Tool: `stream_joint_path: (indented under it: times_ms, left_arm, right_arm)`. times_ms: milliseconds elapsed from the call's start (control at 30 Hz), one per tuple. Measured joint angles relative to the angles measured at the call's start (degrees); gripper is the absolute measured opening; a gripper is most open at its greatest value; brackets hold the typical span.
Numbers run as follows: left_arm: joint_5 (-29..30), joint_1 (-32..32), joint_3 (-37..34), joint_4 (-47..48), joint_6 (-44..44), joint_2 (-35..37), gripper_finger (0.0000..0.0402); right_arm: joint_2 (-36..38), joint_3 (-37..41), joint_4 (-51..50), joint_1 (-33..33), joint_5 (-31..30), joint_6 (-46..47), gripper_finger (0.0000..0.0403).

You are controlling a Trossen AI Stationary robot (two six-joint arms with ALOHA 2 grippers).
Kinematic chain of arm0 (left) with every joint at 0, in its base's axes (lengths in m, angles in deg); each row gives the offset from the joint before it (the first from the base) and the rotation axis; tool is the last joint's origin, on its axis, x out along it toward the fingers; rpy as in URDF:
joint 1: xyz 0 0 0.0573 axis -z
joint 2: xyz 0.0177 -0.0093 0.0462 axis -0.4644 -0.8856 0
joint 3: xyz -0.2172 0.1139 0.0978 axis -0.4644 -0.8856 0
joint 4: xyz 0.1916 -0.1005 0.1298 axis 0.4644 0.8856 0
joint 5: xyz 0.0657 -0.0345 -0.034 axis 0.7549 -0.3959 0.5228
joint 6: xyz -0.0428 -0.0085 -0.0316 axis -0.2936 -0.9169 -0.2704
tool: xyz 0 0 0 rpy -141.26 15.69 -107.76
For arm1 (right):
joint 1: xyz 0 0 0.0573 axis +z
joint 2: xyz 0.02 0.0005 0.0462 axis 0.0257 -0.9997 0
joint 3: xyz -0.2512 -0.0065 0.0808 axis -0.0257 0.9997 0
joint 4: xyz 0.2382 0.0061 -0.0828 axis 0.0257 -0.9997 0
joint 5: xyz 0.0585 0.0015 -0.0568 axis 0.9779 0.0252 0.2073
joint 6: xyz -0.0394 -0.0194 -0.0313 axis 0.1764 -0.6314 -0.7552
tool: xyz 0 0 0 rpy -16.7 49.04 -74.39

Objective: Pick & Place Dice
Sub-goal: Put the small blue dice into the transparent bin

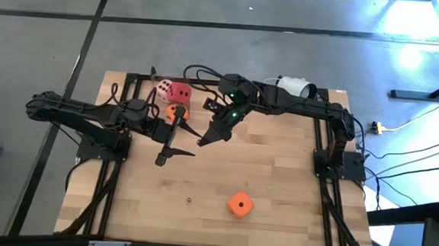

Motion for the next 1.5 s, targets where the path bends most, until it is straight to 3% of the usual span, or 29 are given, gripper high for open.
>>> stream_joint_path:
  times_ms: [333,833,1500]
  left_arm:
    - [1.8,0.0,0.0,0.1,-0.2,0.0,0.0252]
    - [1.0,0.0,0.0,-1.1,-0.2,0.0,0.0166]
    - [-0.1,0.0,0.1,-4.5,-0.1,-2.5,0.0121]
  right_arm:
    - [0.0,0.0,1.5,0.5,0.0,1.1,0.0045]
    - [0.0,0.0,1.6,0.5,-0.4,1.1,0.0045]
    - [0.0,0.1,2.6,1.8,0.4,1.3,0.0045]
